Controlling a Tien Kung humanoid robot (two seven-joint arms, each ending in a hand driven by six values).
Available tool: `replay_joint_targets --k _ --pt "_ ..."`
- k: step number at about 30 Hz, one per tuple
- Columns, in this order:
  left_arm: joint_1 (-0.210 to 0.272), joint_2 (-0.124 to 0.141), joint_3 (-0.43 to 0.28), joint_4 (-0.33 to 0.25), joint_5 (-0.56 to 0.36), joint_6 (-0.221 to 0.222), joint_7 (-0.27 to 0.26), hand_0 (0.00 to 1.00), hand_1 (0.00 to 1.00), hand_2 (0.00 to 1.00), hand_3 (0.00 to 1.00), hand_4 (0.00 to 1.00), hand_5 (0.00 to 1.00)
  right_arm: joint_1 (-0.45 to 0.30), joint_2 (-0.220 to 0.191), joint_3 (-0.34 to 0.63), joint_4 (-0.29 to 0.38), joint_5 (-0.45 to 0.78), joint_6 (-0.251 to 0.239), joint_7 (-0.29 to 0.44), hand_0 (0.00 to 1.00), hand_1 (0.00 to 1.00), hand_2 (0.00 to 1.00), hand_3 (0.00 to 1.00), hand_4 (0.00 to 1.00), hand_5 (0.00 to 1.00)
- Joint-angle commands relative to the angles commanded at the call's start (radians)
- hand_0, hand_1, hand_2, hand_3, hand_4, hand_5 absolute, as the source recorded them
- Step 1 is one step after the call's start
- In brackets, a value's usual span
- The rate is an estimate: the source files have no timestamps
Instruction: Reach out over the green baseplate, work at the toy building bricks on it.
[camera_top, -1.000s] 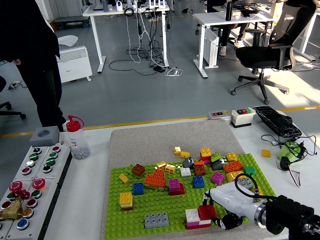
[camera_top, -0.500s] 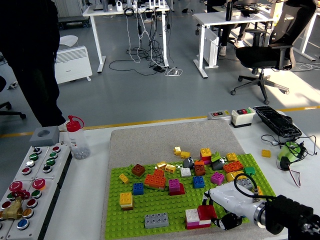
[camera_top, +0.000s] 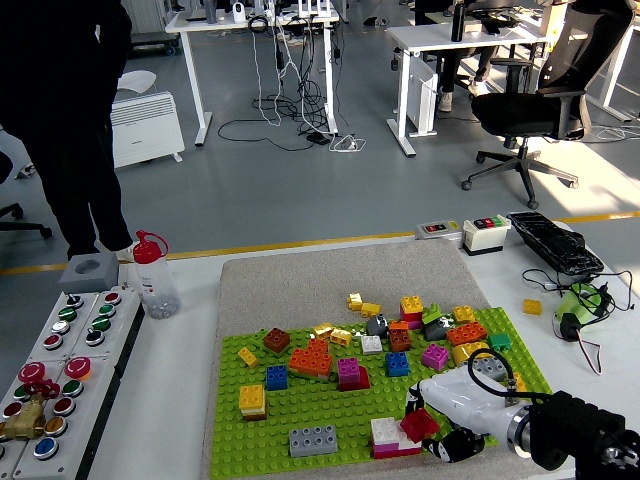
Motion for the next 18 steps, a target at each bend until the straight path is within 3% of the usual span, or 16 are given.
replay_joint_targets --k 18 --pt "0.003 -0.001 -0.002 0.0 0.005 0.0 0.001 0.728 0.779 0.8 0.668 0.474 0.998 -0.01 -0.001 0.03 0.006 -0.007 -0.003 0.006 0.138 0.342 0.729 0.737 0.71 0.175"
